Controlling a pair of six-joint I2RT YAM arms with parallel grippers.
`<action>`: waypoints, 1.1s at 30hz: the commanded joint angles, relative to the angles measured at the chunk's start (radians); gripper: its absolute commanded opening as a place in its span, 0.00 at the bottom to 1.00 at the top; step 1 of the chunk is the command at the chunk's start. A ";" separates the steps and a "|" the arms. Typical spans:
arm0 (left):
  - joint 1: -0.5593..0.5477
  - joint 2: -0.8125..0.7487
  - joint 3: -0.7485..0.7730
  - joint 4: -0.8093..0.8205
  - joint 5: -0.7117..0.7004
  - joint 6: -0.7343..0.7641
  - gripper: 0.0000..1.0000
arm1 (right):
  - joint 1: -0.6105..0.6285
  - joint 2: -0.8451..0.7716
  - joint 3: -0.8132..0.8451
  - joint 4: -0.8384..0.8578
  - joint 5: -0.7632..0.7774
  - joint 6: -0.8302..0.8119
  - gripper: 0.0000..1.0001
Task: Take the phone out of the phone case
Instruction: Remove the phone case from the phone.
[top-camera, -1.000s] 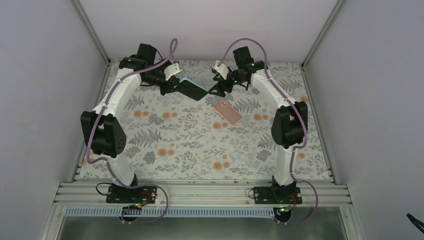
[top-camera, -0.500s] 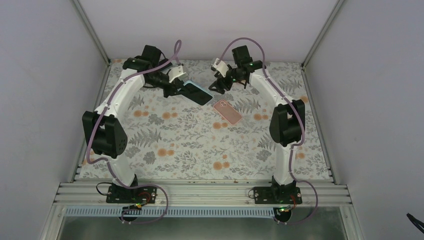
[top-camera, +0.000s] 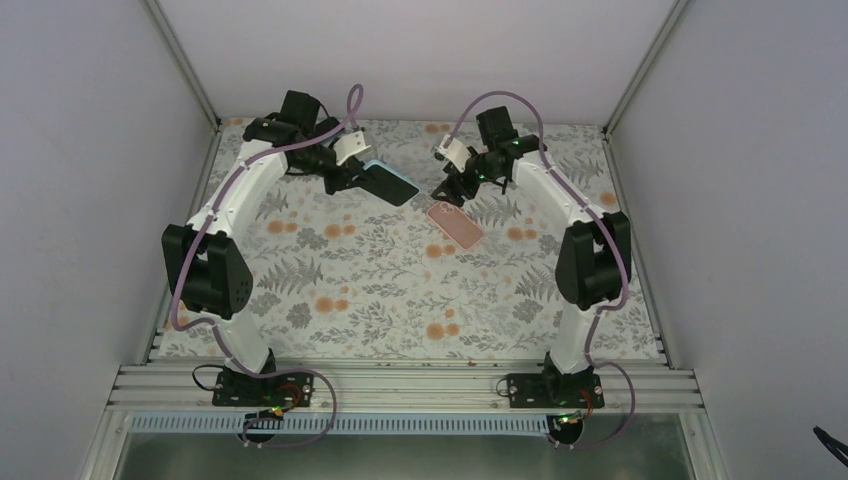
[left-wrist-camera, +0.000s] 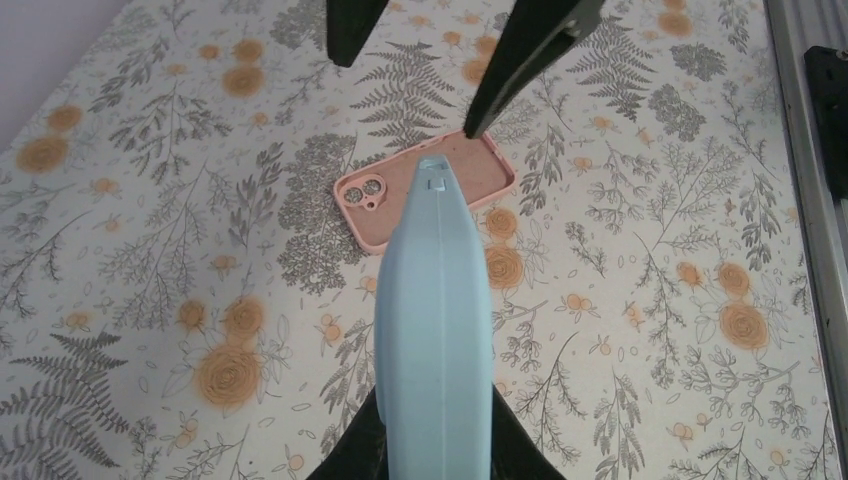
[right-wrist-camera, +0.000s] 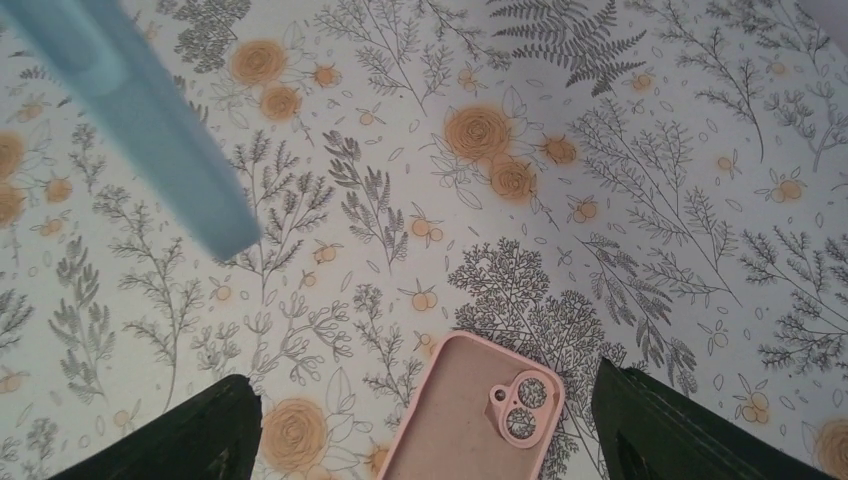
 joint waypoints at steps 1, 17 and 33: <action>0.002 -0.019 0.025 0.056 0.038 -0.014 0.02 | 0.006 -0.074 -0.037 -0.006 -0.020 -0.027 0.85; 0.000 -0.009 0.039 0.057 0.049 -0.030 0.02 | 0.033 0.025 0.068 0.006 -0.034 -0.008 0.83; -0.002 0.015 0.056 0.062 0.048 -0.036 0.02 | 0.036 0.057 0.131 -0.022 -0.062 -0.012 0.83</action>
